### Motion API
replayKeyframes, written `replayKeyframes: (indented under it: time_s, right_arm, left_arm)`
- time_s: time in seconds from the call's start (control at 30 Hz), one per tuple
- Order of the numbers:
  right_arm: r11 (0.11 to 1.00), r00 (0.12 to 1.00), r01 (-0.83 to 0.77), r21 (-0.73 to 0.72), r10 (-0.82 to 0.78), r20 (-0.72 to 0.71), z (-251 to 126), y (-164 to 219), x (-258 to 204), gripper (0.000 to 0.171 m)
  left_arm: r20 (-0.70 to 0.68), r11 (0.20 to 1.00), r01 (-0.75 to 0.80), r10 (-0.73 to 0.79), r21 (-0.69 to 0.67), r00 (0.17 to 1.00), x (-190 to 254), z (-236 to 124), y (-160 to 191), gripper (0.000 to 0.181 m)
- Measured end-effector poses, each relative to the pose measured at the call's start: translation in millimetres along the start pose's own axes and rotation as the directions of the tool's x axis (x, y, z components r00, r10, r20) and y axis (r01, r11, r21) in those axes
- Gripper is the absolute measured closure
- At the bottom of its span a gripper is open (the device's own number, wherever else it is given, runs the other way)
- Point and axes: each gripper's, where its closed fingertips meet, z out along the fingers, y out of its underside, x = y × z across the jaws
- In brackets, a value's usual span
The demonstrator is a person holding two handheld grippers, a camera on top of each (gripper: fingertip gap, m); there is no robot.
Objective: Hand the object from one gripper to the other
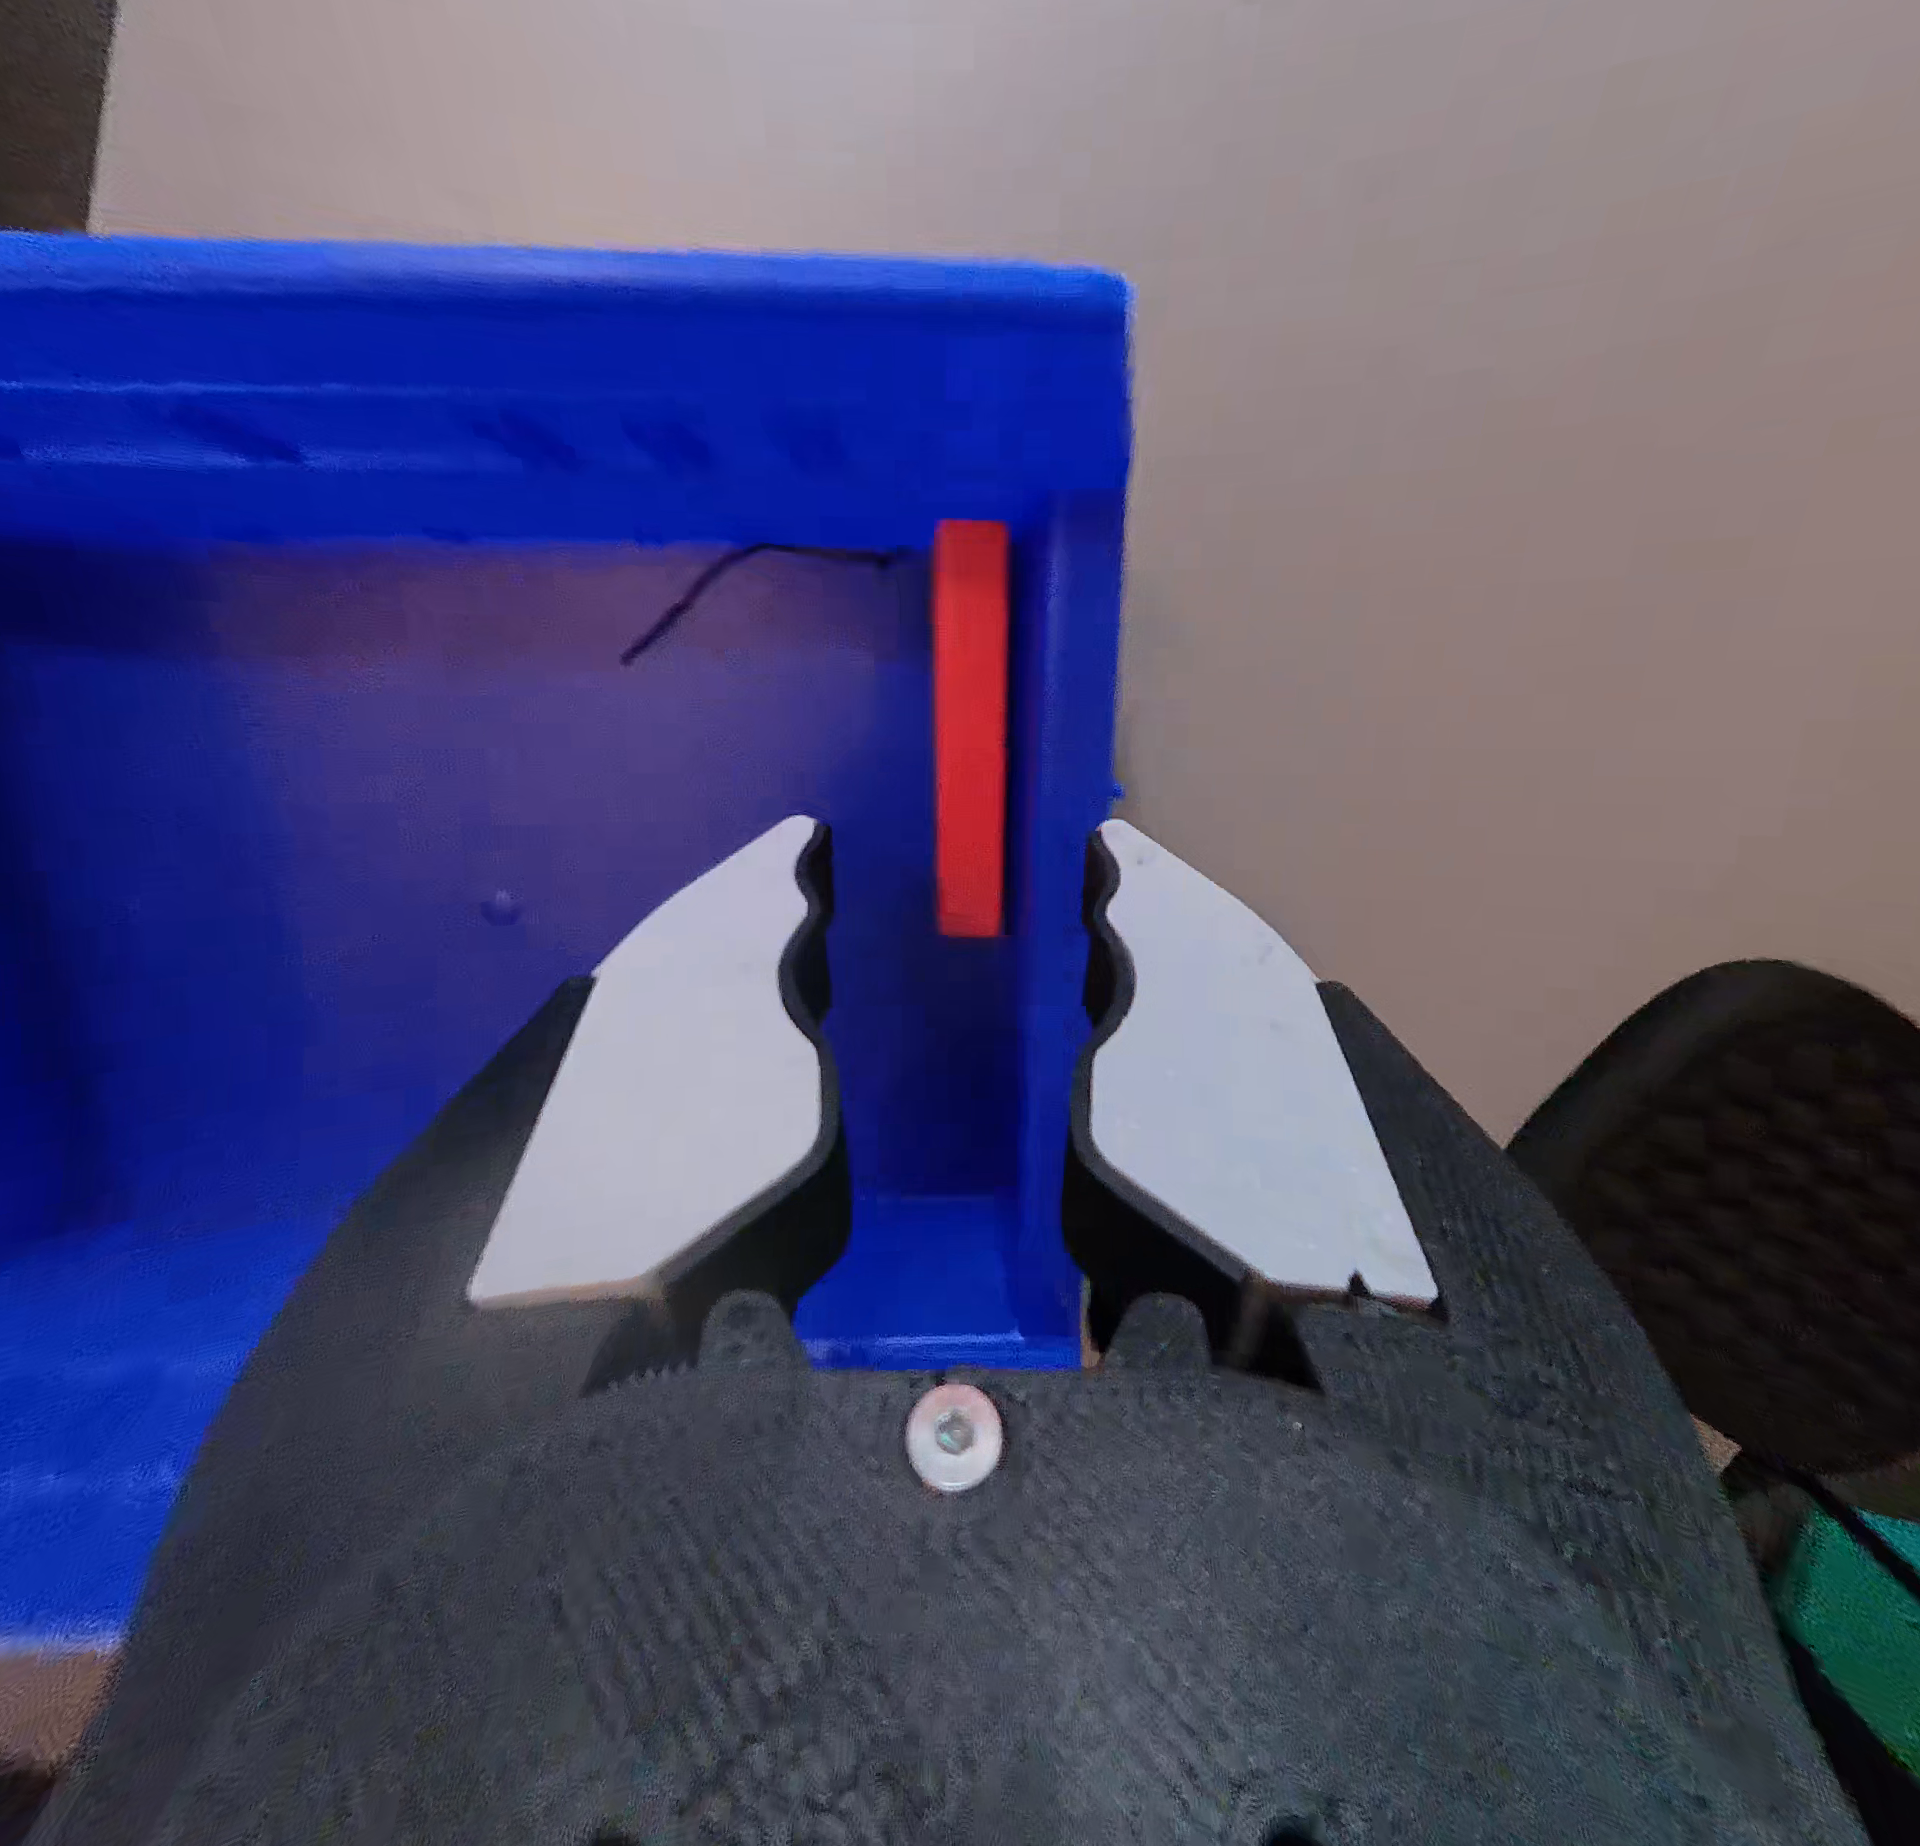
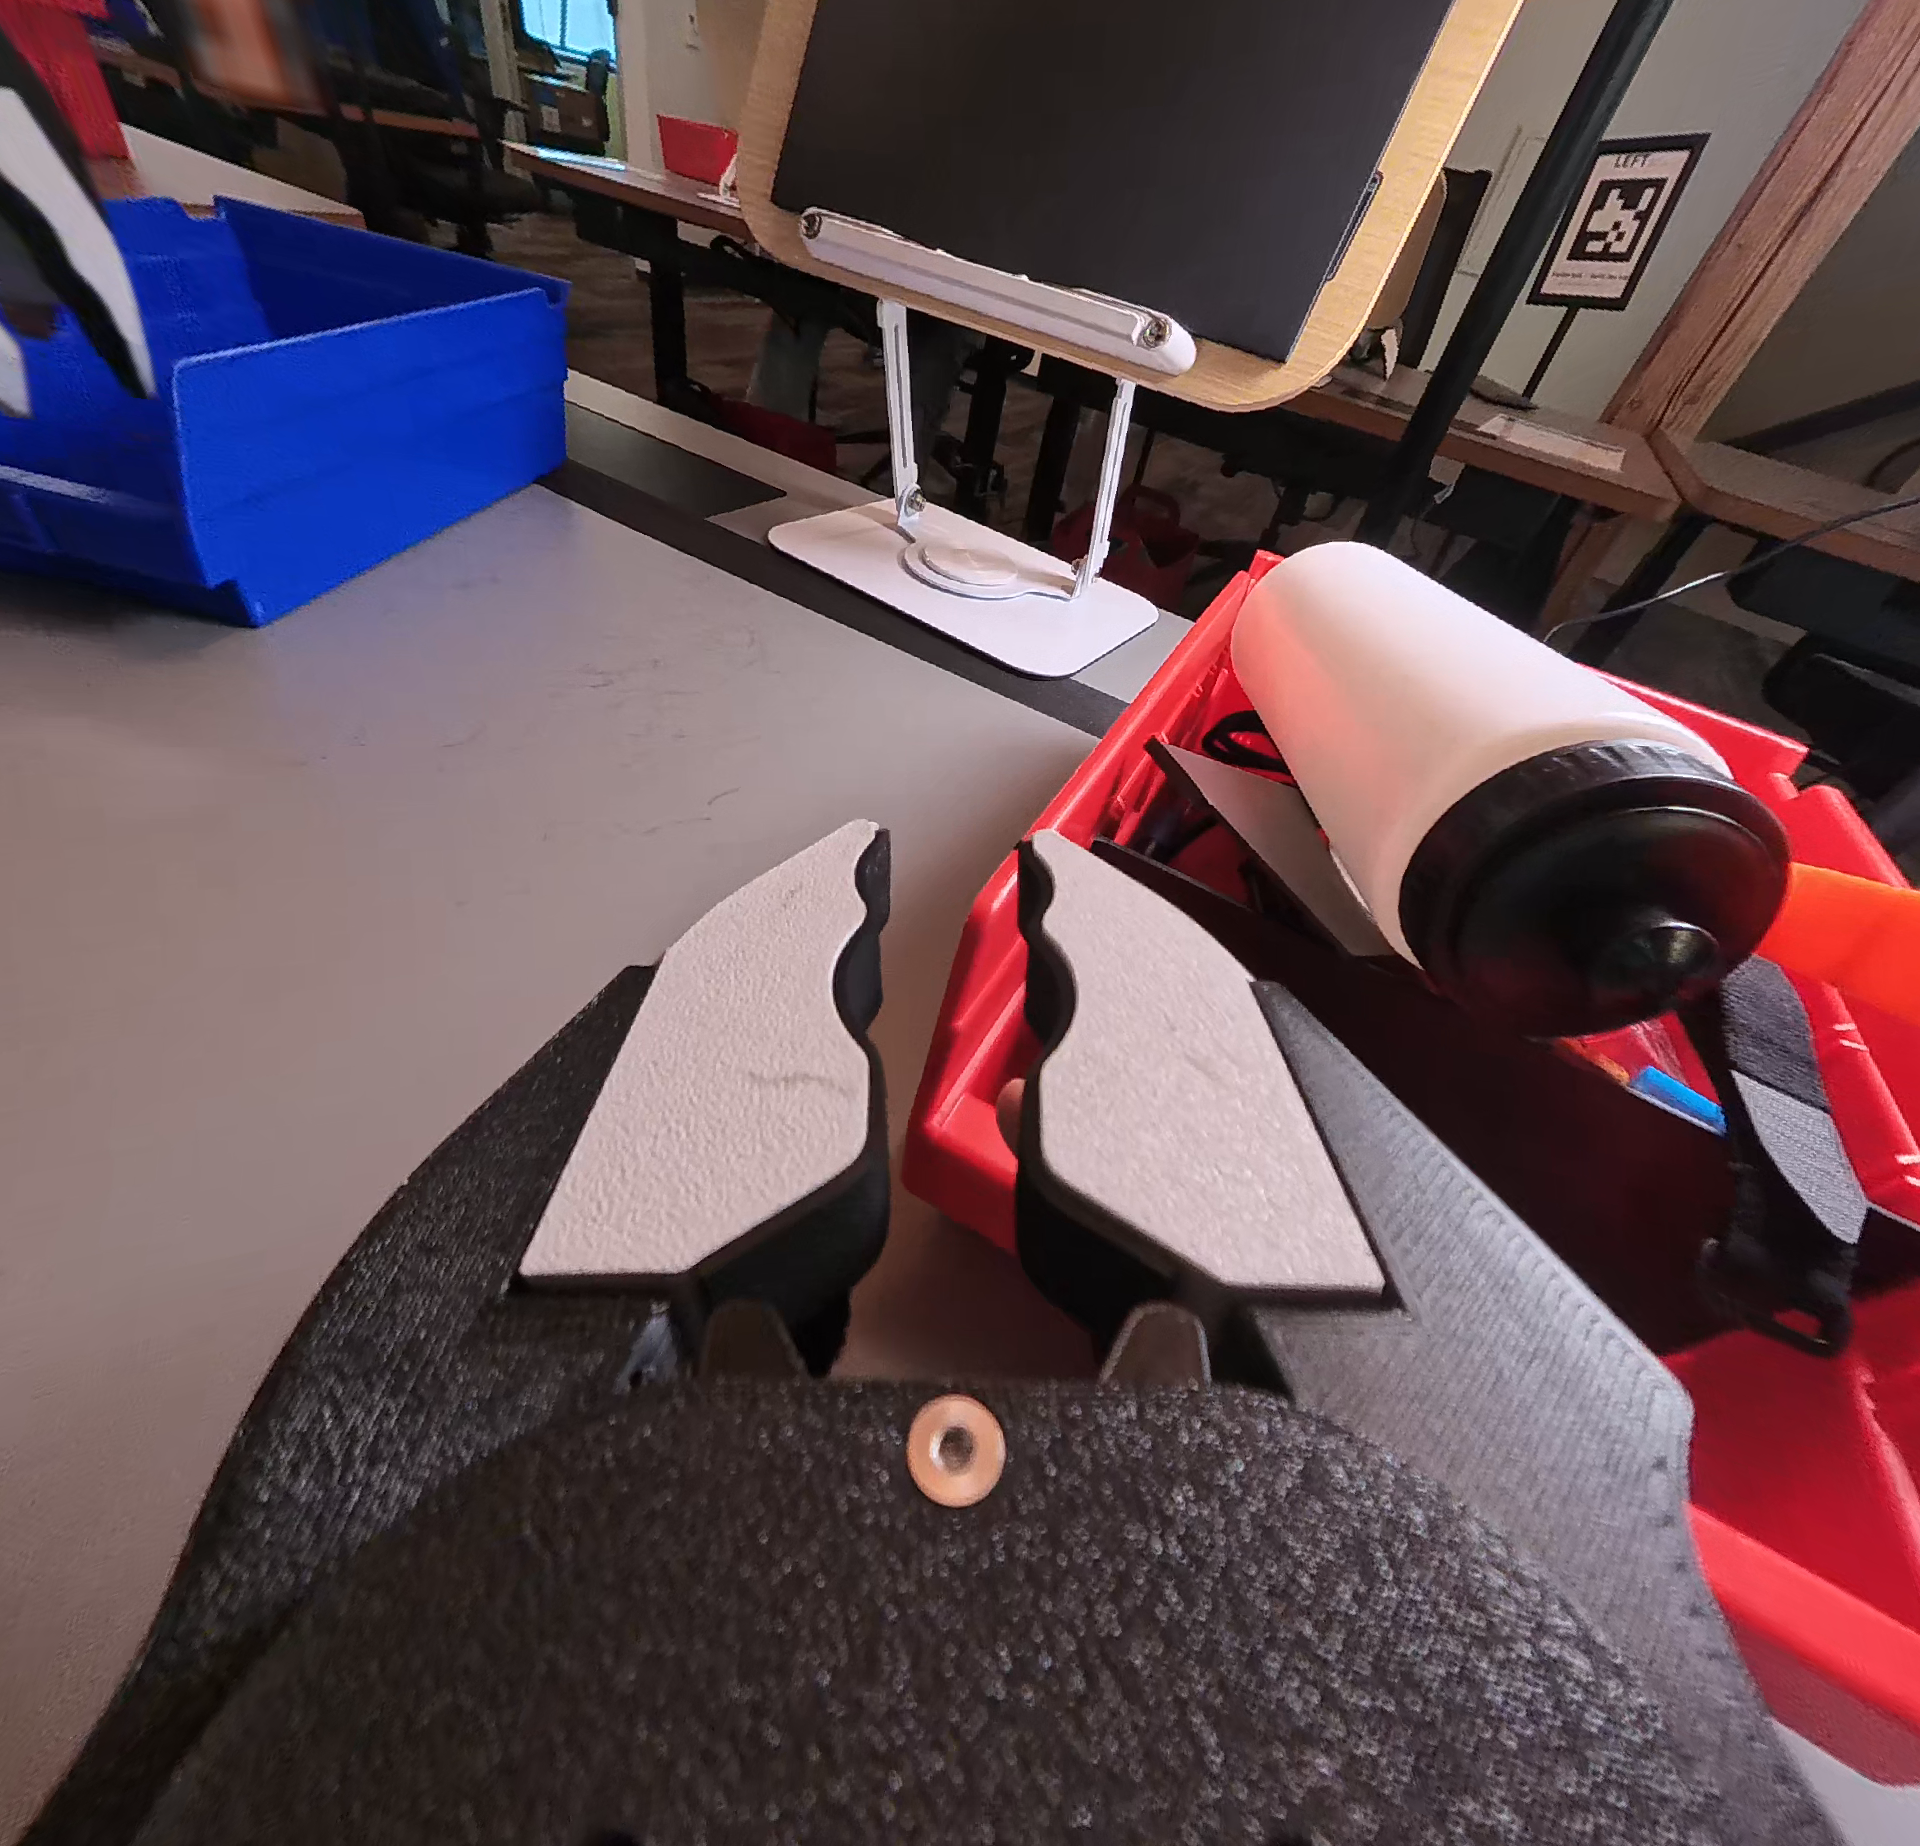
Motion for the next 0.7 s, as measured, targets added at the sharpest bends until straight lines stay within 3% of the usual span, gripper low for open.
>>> replayKeyframes:
  time_s: [0.03, 0.13, 0.2, 0.27, 0.33, 0.43, 0.53, 0.7]
  right_arm:
    - [1.0, 1.0, -0.001, 0.001, 0.001, -0.001, 0.0, -0.4, 0.3, 0.149]
    - [1.0, 1.0, 0.001, 0.0, -0.001, -0.003, -0.3, -1.0, 0.4, 0.149]
    - [1.0, 1.0, 0.007, -0.002, -0.007, -0.006, -0.4, -1.2, 0.1, 0.149]
    - [1.0, 1.0, 0.016, -0.005, -0.016, -0.007, -0.3, -1.8, -0.8, 0.15]
    - [1.0, 1.0, 0.028, -0.006, -0.028, -0.011, -0.9, -2.8, -1.6, 0.15]
    - [0.999, 0.999, 0.039, -0.002, -0.039, -0.015, -2.2, -4.6, -2.2, 0.151]
    - [0.999, 0.999, 0.036, 0.007, -0.036, -0.018, -3.7, -6.5, -1.9, 0.152]
    - [1.0, 0.999, 0.028, 0.012, -0.028, -0.015, -3.7, -8.0, -2.7, 0.153]
  left_arm:
    - [0.036, 0.999, -0.021, 0.022, -0.032, 0.999, 6.6, 1.4, 6.4, 0.132]
    - [0.195, 0.968, -0.051, 0.1, -0.245, 0.976, 11.0, 12.3, 47.6, 0.125]
    - [0.253, 0.93, -0.041, 0.142, -0.365, 0.957, 10.6, 19.7, 76.1, 0.135]
    - [0.251, 0.926, -0.039, 0.142, -0.375, 0.958, 16.0, 26.5, 86.8, 0.156]
    - [0.261, 0.928, -0.048, 0.153, -0.369, 0.953, 17.7, 19.8, 88.5, 0.156]
    - [0.179, 0.961, -0.063, 0.114, -0.269, 0.977, 36.0, -9.0, 73.7, 0.155]
    - [0.119, 0.985, -0.103, 0.12, -0.139, 0.986, 51.1, -60.8, 48.5, 0.15]
    - [0.322, 0.994, -0.04, 0.004, 0.106, 0.947, -3.5, -141.9, 20.6, 0.148]
